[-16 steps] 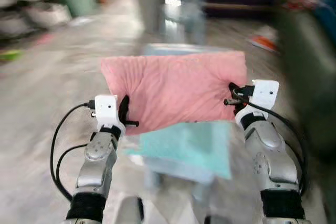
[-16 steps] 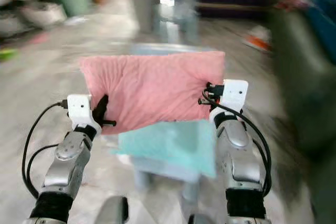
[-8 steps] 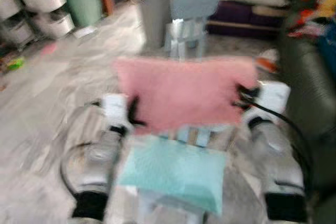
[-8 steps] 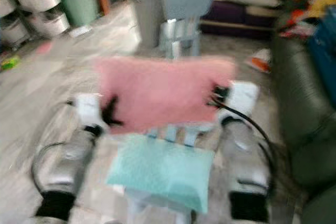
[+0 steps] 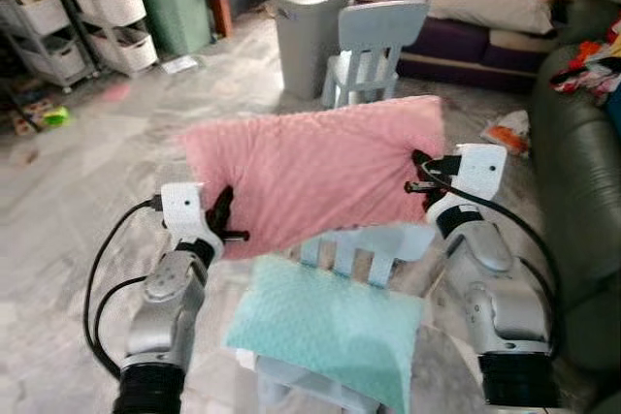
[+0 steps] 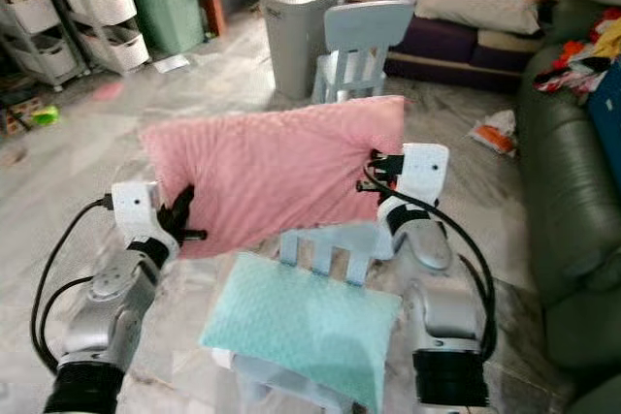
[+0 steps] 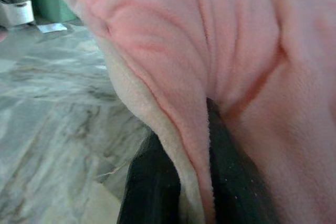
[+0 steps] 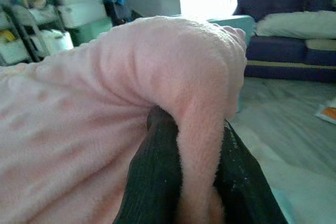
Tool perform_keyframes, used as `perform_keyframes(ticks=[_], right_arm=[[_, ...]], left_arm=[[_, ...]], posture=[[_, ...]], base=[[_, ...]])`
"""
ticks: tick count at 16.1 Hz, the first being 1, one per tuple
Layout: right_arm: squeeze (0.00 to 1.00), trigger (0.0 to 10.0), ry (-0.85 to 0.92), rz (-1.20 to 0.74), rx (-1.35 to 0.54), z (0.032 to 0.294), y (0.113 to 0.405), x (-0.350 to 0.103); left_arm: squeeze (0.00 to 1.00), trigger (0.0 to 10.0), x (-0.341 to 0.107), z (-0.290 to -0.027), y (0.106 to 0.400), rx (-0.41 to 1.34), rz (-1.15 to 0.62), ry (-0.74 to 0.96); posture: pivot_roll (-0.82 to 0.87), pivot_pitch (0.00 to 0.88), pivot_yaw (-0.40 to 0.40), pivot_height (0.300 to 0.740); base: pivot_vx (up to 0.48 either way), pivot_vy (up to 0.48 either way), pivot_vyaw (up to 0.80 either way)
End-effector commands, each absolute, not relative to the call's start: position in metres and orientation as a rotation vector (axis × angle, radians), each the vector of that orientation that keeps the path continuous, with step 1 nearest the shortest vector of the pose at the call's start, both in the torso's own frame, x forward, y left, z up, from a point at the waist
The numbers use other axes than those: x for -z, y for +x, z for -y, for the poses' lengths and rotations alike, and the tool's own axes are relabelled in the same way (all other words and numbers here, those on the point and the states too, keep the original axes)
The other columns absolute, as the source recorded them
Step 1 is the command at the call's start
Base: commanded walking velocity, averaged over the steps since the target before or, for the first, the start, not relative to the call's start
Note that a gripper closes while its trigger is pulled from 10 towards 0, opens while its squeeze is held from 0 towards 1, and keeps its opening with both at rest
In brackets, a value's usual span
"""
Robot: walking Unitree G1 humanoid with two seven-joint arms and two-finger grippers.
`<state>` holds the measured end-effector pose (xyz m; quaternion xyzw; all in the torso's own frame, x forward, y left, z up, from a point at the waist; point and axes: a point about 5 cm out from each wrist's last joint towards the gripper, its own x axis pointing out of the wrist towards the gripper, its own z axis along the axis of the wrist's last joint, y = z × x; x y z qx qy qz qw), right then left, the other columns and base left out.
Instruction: Move the pillow to the sofa
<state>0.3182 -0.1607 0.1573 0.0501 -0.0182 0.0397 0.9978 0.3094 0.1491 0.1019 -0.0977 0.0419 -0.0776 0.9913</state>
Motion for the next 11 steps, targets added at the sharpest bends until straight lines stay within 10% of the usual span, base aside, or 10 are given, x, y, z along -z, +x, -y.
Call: perform_keyframes(ticks=[1, 11], right_arm=[[0.00, 10.0, 0.108, 0.059, -0.056, 0.167, 0.318, -0.164], [0.00, 10.0, 0.085, 0.016, -0.127, 0.164, 0.319, -0.156]], left_arm=[[0.00, 10.0, -0.109, -0.148, 0.312, 0.145, -0.062, -0.182], [0.00, 10.0, -0.107, -0.156, 0.310, 0.057, -0.165, -0.269]], posture=[[-0.14, 0.000, 0.020, 0.740], [-0.14, 0.000, 0.013, 0.740]], base=[[0.000, 0.000, 0.00], [0.000, 0.000, 0.00]])
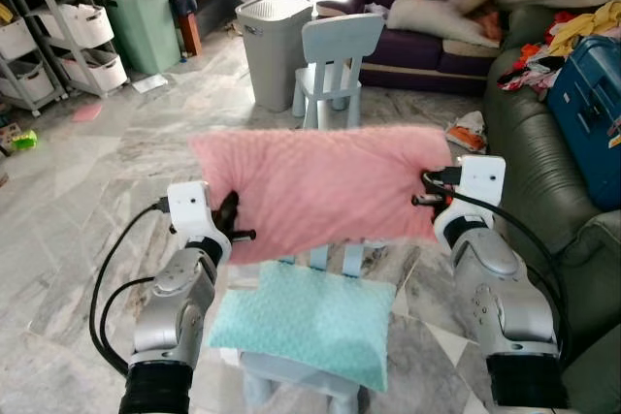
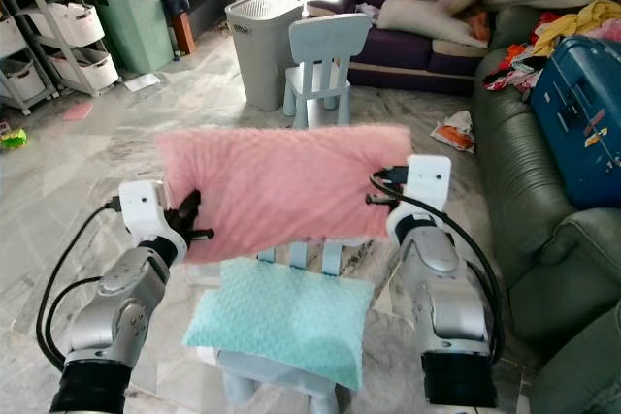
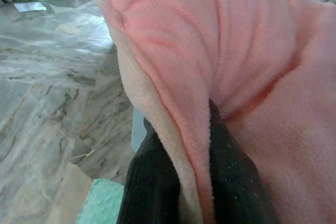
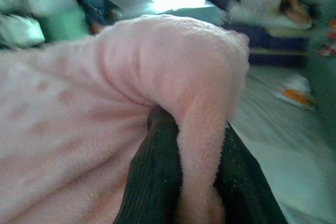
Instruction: Move the pillow to the sofa
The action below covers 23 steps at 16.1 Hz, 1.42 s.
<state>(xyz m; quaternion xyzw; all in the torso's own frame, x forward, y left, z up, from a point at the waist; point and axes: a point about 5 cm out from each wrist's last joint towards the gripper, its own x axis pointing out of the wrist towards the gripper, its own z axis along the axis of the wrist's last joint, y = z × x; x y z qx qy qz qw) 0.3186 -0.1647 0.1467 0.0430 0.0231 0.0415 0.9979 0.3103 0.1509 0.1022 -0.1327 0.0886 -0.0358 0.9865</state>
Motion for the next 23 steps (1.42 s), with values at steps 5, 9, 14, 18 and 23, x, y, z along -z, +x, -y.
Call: perform_keyframes(ticks=[5, 9, 14, 18, 23], right_arm=[[0.00, 10.0, 0.110, -0.061, -0.079, 0.166, 0.312, -0.148], [0.00, 10.0, 0.123, -0.067, -0.093, 0.164, 0.309, -0.145], [0.00, 10.0, 0.118, -0.067, -0.098, 0.165, 0.309, -0.148], [0.00, 10.0, 0.117, -0.070, -0.101, 0.164, 0.309, -0.148], [0.00, 10.0, 0.118, -0.053, -0.117, 0.163, 0.308, -0.150]], left_arm=[[0.00, 10.0, -0.109, -0.152, 0.309, 0.066, -0.173, -0.293], [0.00, 10.0, -0.112, -0.153, 0.310, 0.063, -0.139, -0.259], [0.00, 10.0, -0.110, -0.152, 0.309, 0.056, -0.139, -0.233], [0.00, 10.0, -0.110, -0.151, 0.310, 0.070, -0.140, -0.219], [0.00, 10.0, -0.111, -0.145, 0.310, 0.107, -0.137, -0.211]], posture=[[-0.15, 0.000, 0.022, 0.740], [-0.15, 0.000, 0.027, 0.740], [-0.15, 0.000, 0.027, 0.740], [-0.16, 0.000, 0.028, 0.740], [-0.16, 0.000, 0.023, 0.740]], base=[[0.000, 0.000, 0.00], [0.000, 0.000, -0.17], [0.000, 0.000, -0.68], [0.000, 0.000, -0.68], [0.000, 0.000, -0.27]])
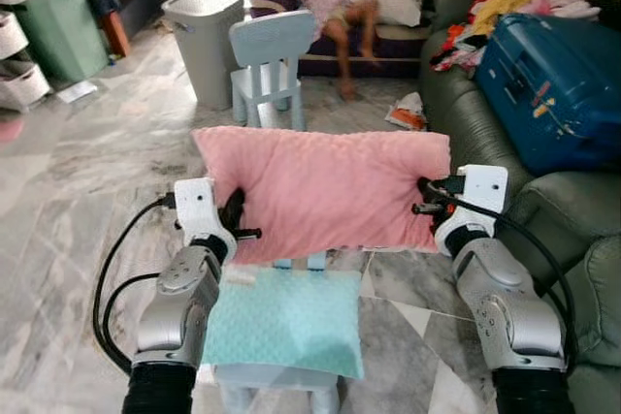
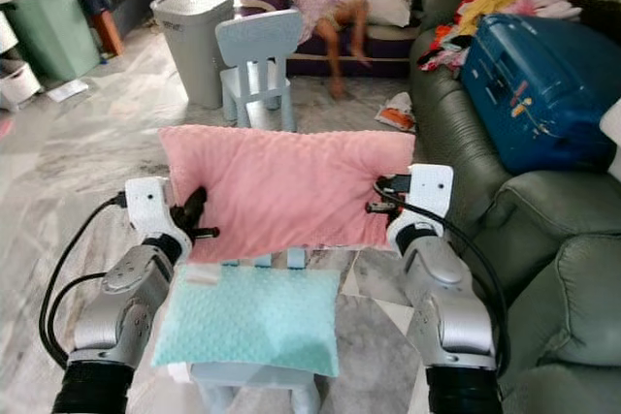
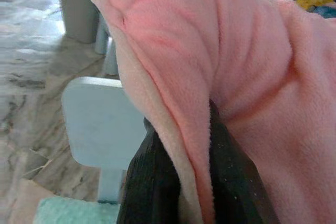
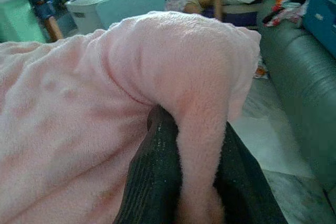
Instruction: Move the pillow to the sofa
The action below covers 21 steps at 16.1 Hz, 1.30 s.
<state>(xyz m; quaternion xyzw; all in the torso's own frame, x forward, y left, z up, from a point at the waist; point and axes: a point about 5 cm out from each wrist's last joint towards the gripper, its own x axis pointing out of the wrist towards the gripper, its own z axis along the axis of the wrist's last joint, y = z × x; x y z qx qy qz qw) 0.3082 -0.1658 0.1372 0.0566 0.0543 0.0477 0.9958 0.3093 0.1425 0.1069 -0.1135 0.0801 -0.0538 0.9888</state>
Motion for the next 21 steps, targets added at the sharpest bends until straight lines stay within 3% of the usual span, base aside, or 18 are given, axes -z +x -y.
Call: perform_keyframes(ticks=[1, 5, 21], right_arm=[[0.00, 10.0, 0.119, -0.051, -0.121, 0.1623, 0.3083, -0.1502], [0.00, 10.0, 0.114, -0.051, -0.126, 0.1628, 0.3088, -0.1501], [0.00, 10.0, 0.108, -0.053, -0.142, 0.1603, 0.3116, -0.1505]], left_arm=[[0.00, 10.0, -0.1105, -0.1452, 0.3095, 0.110, -0.139, -0.207], [0.00, 10.0, -0.1094, -0.1443, 0.3095, 0.115, -0.144, -0.200], [0.00, 10.0, -0.1076, -0.1461, 0.3092, 0.114, -0.144, -0.196]], posture=[[-0.16, 0.000, 0.023, 0.740], [-0.16, 0.000, 0.018, 0.740], [-0.15, 0.000, 0.012, 0.740]], base=[[0.000, 0.000, 0.00], [0.000, 0.000, 0.00], [0.000, -0.268, 0.00]])
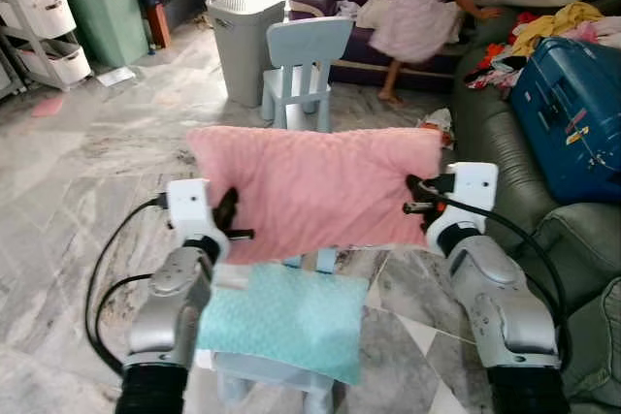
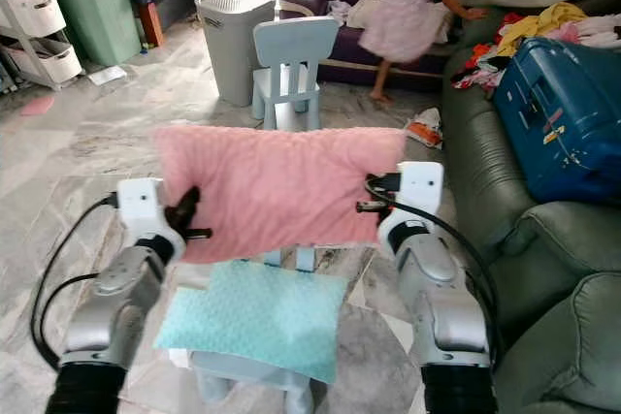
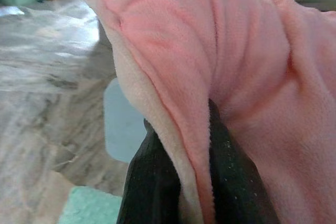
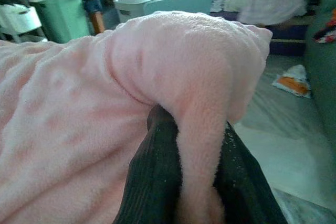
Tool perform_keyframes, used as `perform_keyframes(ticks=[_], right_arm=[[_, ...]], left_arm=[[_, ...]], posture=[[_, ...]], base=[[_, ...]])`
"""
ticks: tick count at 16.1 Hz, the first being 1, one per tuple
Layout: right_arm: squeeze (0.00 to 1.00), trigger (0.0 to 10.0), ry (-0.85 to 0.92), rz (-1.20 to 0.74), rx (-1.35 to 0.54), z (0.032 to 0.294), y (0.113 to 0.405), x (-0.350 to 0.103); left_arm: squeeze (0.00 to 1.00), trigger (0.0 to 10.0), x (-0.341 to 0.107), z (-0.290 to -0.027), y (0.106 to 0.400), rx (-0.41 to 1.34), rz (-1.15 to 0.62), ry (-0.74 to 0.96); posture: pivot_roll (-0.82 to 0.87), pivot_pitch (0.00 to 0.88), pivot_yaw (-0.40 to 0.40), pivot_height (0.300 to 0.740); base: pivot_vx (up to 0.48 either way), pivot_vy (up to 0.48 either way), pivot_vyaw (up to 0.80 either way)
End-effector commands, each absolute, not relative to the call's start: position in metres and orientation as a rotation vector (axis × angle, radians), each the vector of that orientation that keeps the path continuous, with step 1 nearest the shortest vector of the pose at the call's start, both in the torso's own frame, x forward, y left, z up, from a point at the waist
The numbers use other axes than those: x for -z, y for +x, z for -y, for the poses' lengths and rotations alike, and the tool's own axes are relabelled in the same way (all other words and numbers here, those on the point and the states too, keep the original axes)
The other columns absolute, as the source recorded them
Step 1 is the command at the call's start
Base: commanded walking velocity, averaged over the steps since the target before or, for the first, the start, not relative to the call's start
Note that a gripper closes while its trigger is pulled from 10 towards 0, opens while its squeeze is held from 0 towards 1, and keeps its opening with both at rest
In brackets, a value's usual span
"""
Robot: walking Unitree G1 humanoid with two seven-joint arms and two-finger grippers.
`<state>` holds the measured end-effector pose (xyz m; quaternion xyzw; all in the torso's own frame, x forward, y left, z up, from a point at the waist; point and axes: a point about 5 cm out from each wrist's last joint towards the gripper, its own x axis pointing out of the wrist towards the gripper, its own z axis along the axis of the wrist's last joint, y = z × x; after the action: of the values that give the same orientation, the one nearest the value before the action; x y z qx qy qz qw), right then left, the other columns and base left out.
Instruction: Move the pillow to the sofa
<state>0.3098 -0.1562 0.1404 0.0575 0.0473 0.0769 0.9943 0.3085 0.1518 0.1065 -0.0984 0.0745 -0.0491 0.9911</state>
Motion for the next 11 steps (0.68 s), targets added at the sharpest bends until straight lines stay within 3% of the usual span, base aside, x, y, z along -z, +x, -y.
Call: perform_keyframes(ticks=[1, 7, 11], right_arm=[[0.00, 10.0, 0.109, -0.054, -0.143, 0.1598, 0.3115, -0.1501], [0.00, 10.0, 0.112, -0.055, -0.142, 0.1594, 0.3113, -0.1494], [0.00, 10.0, 0.114, -0.058, -0.142, 0.1588, 0.3110, -0.1489]], left_arm=[[0.00, 10.0, -0.1075, -0.1464, 0.3091, 0.113, -0.145, -0.195], [0.00, 10.0, -0.1072, -0.1469, 0.3090, 0.110, -0.145, -0.196], [0.00, 10.0, -0.1059, -0.1496, 0.3081, 0.084, -0.146, -0.236]], posture=[[-0.15, 0.000, 0.012, 0.740], [-0.15, 0.000, 0.015, 0.740], [-0.15, 0.000, 0.014, 0.740]], base=[[0.000, -0.304, 0.00], [0.000, -0.302, 0.00], [0.000, 0.000, 0.00]])
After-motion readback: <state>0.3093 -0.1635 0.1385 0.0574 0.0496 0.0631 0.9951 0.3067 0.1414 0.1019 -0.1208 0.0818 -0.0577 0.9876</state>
